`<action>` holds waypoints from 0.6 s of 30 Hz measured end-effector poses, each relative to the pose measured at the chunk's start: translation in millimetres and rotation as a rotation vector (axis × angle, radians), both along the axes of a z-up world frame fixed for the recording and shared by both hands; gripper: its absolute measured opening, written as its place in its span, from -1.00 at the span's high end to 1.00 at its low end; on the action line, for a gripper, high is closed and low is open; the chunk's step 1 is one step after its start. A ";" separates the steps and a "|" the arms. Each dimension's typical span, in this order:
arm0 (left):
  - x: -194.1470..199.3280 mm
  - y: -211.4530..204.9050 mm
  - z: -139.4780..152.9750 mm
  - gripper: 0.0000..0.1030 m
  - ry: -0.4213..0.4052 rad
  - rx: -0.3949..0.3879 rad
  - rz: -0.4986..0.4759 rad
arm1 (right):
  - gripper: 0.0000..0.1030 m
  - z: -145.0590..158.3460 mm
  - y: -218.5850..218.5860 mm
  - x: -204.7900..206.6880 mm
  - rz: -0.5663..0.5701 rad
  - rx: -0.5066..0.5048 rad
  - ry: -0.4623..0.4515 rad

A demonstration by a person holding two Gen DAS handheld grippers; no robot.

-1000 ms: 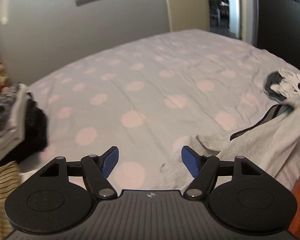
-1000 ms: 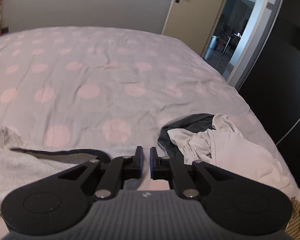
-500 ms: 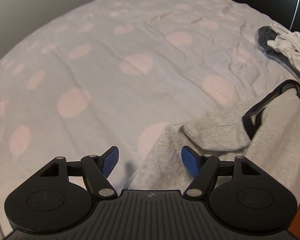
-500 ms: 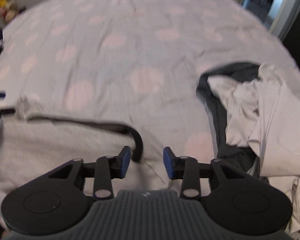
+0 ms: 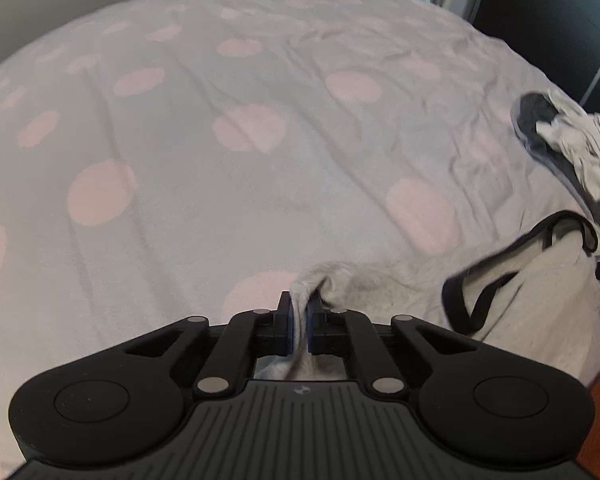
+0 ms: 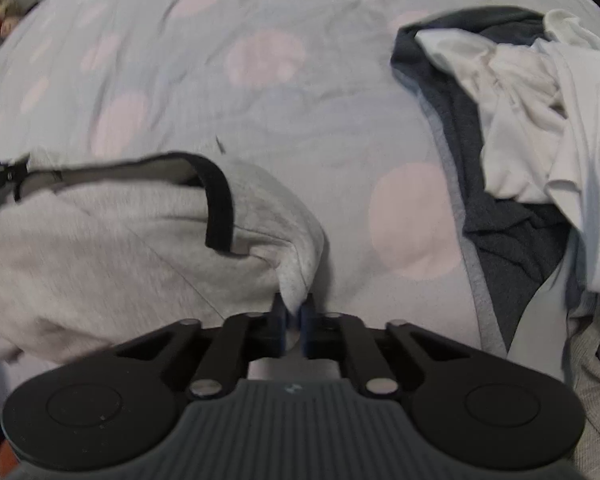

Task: Fold clothes
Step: 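Lift the grey shirt with both grippers and shake it out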

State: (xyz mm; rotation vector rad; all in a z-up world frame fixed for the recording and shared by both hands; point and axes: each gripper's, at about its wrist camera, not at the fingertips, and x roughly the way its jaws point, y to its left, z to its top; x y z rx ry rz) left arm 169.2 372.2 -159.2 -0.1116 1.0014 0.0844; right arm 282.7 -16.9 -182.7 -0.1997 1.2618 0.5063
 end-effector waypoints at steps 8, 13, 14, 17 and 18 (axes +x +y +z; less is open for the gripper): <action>-53.6 5.9 88.1 0.90 -0.201 0.033 0.121 | 0.92 110.5 6.5 -31.5 0.006 0.051 -0.357; -116.5 20.9 176.8 0.91 -0.425 0.109 0.260 | 0.93 198.4 28.7 -66.3 0.030 0.082 -0.664; -131.6 24.7 196.8 0.91 -0.477 0.127 0.289 | 0.93 215.9 33.2 -73.5 0.034 0.087 -0.727; -175.6 29.3 253.8 0.91 -0.601 0.183 0.338 | 0.93 264.3 41.9 -96.5 0.030 0.142 -0.852; -189.3 27.0 271.4 0.91 -0.640 0.216 0.350 | 0.93 280.2 44.5 -104.3 0.027 0.162 -0.890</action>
